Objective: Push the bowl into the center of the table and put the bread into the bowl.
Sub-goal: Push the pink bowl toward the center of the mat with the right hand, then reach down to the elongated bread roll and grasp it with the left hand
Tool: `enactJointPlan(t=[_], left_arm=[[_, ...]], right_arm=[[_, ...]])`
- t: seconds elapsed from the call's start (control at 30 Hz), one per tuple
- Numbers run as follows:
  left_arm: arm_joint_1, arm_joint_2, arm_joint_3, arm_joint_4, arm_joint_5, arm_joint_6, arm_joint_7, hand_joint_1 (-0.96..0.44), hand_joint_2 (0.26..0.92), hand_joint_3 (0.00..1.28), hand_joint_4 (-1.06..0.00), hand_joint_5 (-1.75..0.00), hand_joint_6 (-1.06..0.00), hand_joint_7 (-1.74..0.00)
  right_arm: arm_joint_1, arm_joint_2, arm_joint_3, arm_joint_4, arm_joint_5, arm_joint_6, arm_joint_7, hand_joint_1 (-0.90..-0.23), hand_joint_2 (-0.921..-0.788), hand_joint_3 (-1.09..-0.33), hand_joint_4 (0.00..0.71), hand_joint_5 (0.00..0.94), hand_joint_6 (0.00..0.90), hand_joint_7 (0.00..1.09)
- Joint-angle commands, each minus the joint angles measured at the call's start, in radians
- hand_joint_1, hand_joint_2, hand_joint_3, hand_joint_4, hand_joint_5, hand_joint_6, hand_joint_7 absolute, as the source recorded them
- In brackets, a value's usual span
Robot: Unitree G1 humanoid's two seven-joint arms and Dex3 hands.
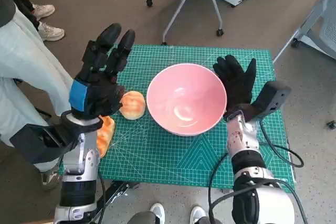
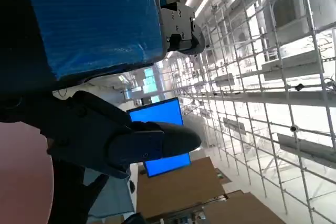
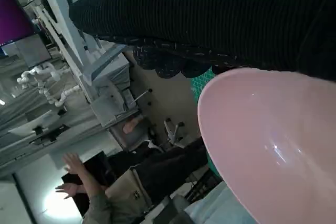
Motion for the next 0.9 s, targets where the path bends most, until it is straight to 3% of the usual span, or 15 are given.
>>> enactJointPlan(t=[0.03, 0.17, 0.53, 0.73, 0.9], left_arm=[[0.009, 0.008, 0.003, -0.006, 0.001, 0.006, -0.001, -0.63, 0.921, 0.45, -0.16, -0.01, 0.0, -0.49], [0.006, 0.004, -0.001, -0.002, 0.007, 0.003, 0.001, -0.63, 0.921, 0.45, -0.16, -0.01, 0.0, -0.5], [-0.022, -0.008, -0.021, 0.004, 0.021, 0.015, 0.016, -0.62, 0.921, 0.45, -0.16, 0.0, 0.0, -0.46], [-0.039, -0.019, -0.037, 0.002, 0.023, 0.02, 0.021, -0.62, 0.921, 0.45, -0.16, 0.0, 0.0, -0.44], [-0.063, -0.023, -0.05, 0.005, 0.028, 0.023, 0.019, -0.62, 0.921, 0.45, -0.16, 0.0, 0.0, -0.44]], right_arm=[[0.008, -0.025, -0.006, -0.002, -0.002, -0.002, 0.014, -0.585, -0.921, -0.836, 0.19, 0.005, 0.259, 0.18], [0.012, -0.037, 0.006, -0.028, -0.011, -0.049, 0.03, -0.574, -0.921, -0.841, 0.186, 0.003, 0.255, 0.17], [0.069, -0.069, 0.08, -0.162, -0.06, -0.279, 0.128, -0.593, -0.921, -0.821, 0.164, 0.0, 0.239, 0.16], [0.146, -0.069, 0.145, -0.331, -0.087, -0.364, 0.161, -0.642, -0.921, -0.778, 0.172, 0.004, 0.239, 0.17], [0.225, -0.074, 0.196, -0.499, -0.094, -0.374, 0.191, -0.68, -0.921, -0.755, 0.181, 0.008, 0.247, 0.18]])
